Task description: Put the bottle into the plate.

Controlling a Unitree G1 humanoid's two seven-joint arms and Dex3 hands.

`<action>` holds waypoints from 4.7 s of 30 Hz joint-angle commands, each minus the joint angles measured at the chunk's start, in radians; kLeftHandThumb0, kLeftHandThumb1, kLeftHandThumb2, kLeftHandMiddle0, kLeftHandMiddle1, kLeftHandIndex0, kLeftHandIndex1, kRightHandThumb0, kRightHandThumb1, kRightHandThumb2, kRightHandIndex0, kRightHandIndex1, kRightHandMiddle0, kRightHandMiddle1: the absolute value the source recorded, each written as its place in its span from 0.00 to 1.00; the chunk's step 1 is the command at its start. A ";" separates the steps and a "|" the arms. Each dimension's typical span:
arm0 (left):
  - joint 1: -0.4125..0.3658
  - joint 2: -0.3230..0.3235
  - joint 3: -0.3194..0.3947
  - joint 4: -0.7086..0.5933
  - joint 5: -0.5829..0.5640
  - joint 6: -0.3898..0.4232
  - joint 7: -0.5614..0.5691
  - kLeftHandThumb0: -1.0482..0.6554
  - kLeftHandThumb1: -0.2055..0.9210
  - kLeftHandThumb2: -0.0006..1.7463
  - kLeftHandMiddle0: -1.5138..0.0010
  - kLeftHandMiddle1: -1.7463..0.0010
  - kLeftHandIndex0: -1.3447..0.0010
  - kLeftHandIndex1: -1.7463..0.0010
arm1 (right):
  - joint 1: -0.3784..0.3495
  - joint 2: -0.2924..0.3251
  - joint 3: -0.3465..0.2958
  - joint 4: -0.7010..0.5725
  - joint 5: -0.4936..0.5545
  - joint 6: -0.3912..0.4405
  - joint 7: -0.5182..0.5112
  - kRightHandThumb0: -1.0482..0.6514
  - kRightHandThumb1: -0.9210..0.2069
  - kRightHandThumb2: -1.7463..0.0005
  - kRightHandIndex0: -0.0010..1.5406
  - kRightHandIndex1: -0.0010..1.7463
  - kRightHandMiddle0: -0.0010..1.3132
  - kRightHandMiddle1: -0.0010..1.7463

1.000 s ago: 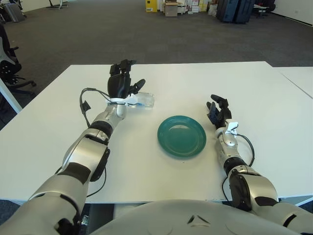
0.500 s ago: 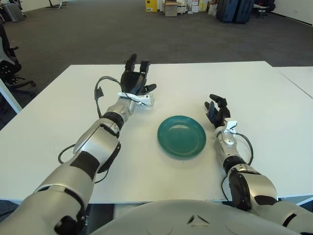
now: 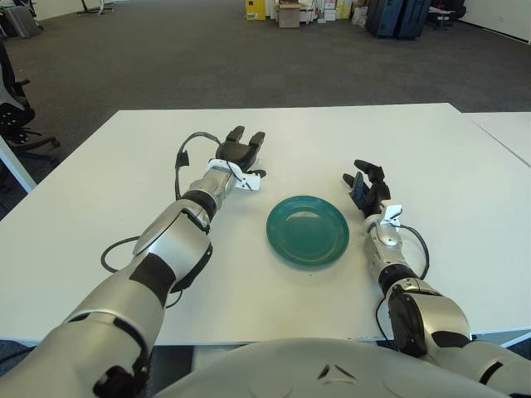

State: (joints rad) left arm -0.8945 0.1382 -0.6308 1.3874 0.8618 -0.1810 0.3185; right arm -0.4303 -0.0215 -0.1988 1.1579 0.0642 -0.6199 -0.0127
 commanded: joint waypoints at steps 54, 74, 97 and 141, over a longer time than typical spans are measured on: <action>0.138 -0.026 0.257 -0.005 -0.267 -0.031 -0.268 0.00 1.00 0.39 0.96 0.98 1.00 0.66 | 0.131 -0.034 -0.036 -0.027 0.059 0.035 0.146 0.20 0.00 0.53 0.31 0.43 0.00 0.56; 0.142 0.043 -0.203 0.016 0.176 0.051 0.168 0.26 0.63 0.44 0.60 0.01 0.87 0.00 | 0.128 -0.030 -0.059 -0.028 0.083 0.037 0.209 0.13 0.00 0.46 0.32 0.46 0.01 0.64; 0.133 0.098 -0.455 0.015 0.337 0.075 0.176 0.37 0.64 0.56 0.24 0.00 0.61 0.06 | 0.133 -0.018 -0.063 -0.050 0.094 0.022 0.231 0.10 0.00 0.38 0.35 0.47 0.02 0.64; 0.009 0.130 -0.486 -0.024 0.323 -0.001 0.302 0.36 0.59 0.64 0.26 0.00 0.62 0.01 | 0.121 -0.006 -0.065 -0.035 0.094 0.028 0.277 0.07 0.00 0.36 0.36 0.48 0.05 0.64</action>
State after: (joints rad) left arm -0.8587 0.2522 -1.1314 1.3699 1.1875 -0.1668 0.6072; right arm -0.3602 -0.0430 -0.2629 1.0756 0.1471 -0.6236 0.2612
